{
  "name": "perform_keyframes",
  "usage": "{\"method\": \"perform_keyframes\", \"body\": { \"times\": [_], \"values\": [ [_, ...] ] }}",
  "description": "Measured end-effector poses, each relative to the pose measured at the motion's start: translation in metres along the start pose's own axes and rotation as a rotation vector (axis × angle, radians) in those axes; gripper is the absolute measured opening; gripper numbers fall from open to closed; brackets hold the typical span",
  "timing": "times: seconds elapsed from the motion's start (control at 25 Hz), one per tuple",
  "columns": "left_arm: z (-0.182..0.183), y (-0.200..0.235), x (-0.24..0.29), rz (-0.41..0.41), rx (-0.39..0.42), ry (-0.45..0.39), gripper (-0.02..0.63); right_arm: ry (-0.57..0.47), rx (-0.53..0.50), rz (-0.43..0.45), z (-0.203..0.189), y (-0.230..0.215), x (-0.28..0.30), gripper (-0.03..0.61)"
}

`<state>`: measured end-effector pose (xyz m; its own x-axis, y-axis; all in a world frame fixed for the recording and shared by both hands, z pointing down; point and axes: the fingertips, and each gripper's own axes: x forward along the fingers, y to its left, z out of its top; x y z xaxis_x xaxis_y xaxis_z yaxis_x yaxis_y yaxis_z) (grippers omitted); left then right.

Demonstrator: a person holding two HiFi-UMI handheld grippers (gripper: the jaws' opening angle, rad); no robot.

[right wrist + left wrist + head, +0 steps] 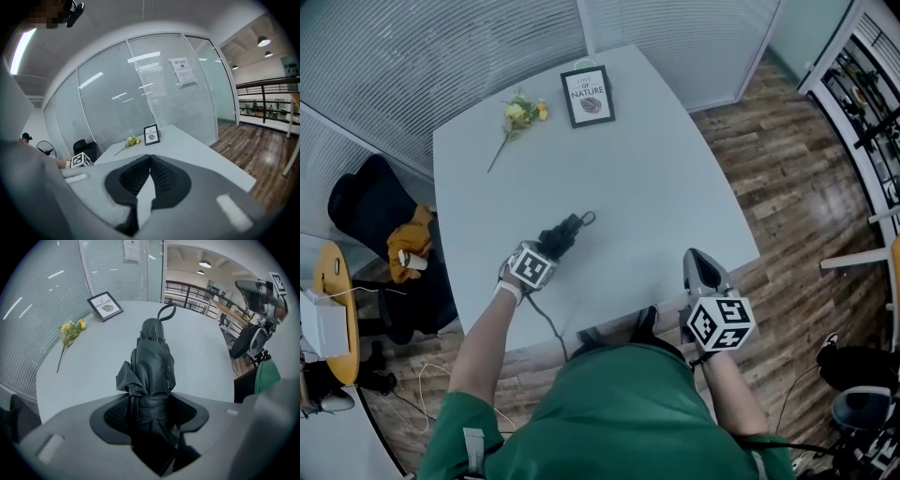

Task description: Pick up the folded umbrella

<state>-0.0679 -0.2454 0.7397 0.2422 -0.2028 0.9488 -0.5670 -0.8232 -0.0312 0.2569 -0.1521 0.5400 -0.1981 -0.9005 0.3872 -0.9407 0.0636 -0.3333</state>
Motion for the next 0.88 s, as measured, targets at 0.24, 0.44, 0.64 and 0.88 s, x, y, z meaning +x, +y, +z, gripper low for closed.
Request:
{"method": "perform_keyframes", "body": {
  "times": [0.24, 0.44, 0.64, 0.88],
  "values": [
    [0.0, 0.004, -0.052, 0.03, -0.106, -0.235, 0.259, -0.002, -0.049, 0.063, 0.003, 0.05, 0.012, 0.003],
    [-0.001, 0.005, -0.104, -0.015, -0.267, -0.467, 0.258, 0.007, -0.089, 0.121, 0.006, 0.089, 0.026, 0.003],
    [0.0, 0.006, -0.167, -0.039, -0.396, -0.686, 0.258, 0.008, -0.13, 0.183, 0.009, 0.13, 0.036, 0.003],
    [0.015, 0.007, -0.253, -0.106, -0.539, -0.986, 0.258, -0.011, -0.17, 0.254, 0.021, 0.173, 0.049, 0.003]
  ]
}}
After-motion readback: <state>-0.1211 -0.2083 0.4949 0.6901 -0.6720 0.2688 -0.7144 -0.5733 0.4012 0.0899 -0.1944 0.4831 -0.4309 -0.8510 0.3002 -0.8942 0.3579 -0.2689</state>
